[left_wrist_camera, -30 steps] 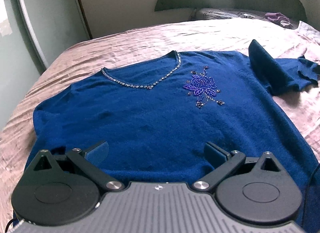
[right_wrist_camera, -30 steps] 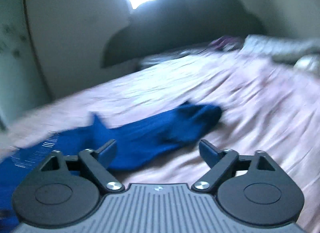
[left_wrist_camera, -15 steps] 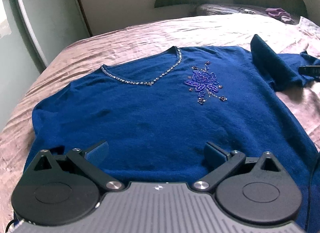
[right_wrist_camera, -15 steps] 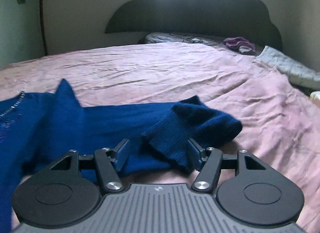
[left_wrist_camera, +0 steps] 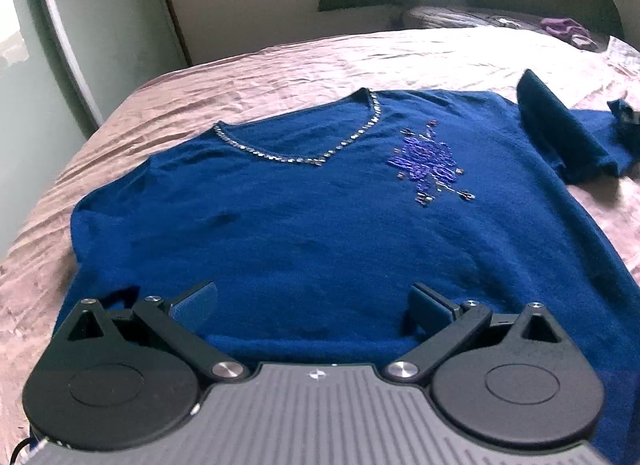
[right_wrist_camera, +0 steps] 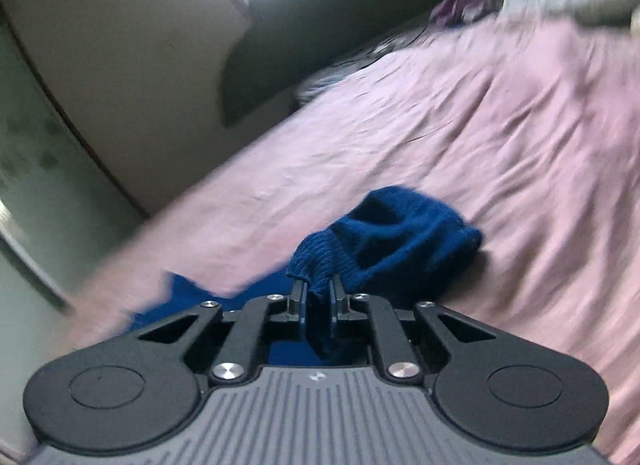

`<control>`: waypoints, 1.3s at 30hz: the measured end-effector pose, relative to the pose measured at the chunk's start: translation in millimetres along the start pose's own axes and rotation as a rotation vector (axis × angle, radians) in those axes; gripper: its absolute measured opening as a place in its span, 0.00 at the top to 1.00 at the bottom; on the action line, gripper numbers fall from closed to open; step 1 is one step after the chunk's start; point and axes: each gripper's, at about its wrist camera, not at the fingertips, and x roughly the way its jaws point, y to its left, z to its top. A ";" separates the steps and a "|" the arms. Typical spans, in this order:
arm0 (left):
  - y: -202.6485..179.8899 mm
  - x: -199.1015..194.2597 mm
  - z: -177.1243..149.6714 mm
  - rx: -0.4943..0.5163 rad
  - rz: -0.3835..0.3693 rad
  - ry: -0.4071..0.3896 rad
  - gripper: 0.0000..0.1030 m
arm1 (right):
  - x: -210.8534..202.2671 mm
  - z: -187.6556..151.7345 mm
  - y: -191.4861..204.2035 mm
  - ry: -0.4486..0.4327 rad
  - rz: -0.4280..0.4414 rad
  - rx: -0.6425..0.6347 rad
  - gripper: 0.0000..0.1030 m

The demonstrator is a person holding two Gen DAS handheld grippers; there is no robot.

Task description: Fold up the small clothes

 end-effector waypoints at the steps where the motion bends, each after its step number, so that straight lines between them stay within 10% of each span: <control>1: 2.7 0.0 0.5 -0.007 0.004 0.000 0.00 | -2.8 0.3 1.7 0.006 0.049 0.036 0.90; 20: 77.1 -7.4 -1.7 -0.159 0.075 -0.007 0.00 | 10.2 -7.3 147.3 0.143 0.758 0.176 0.90; 31: 121.5 -32.3 -9.2 -0.214 0.140 -0.044 0.00 | 80.7 -67.1 249.1 0.363 0.881 0.127 0.90; 39: 157.3 -44.0 -18.7 -0.245 0.225 -0.052 0.00 | 124.8 -123.1 285.7 0.516 0.792 0.090 0.90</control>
